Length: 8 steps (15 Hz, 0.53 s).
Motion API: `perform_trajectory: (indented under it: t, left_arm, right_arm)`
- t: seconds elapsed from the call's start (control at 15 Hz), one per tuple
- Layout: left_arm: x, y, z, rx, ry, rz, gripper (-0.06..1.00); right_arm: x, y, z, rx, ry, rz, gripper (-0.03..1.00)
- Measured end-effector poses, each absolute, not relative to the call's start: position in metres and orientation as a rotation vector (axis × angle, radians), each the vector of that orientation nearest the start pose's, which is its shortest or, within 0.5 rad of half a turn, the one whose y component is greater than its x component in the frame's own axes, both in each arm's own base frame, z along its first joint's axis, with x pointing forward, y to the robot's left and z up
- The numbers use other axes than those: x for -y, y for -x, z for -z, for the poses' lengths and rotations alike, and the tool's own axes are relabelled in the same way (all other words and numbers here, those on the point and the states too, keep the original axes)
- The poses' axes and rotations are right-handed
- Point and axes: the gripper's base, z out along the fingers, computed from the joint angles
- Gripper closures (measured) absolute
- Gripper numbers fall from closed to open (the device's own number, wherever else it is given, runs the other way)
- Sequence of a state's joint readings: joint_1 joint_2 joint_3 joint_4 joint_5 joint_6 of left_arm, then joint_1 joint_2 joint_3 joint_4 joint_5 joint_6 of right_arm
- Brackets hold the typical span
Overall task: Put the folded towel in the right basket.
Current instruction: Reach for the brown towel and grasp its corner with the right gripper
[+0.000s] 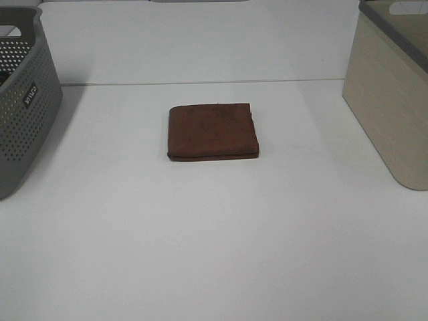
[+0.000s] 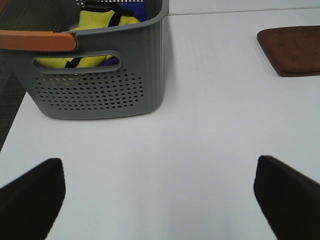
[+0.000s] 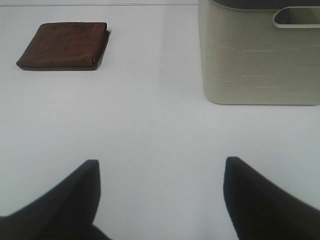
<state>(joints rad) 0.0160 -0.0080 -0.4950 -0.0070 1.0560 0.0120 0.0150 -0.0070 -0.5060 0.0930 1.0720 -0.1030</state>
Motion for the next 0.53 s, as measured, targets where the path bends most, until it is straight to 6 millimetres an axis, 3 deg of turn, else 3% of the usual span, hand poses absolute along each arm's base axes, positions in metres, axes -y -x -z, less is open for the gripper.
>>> perform_trajectory:
  t: [0.53]
  left_arm:
    - [0.0006, 0.0053, -0.2762, -2.037, 0.004, -0.009, -0.03]
  right_arm:
    - [-0.0073, 0.0074, -0.2783, -2.036, 0.126, -0.056, 0.30]
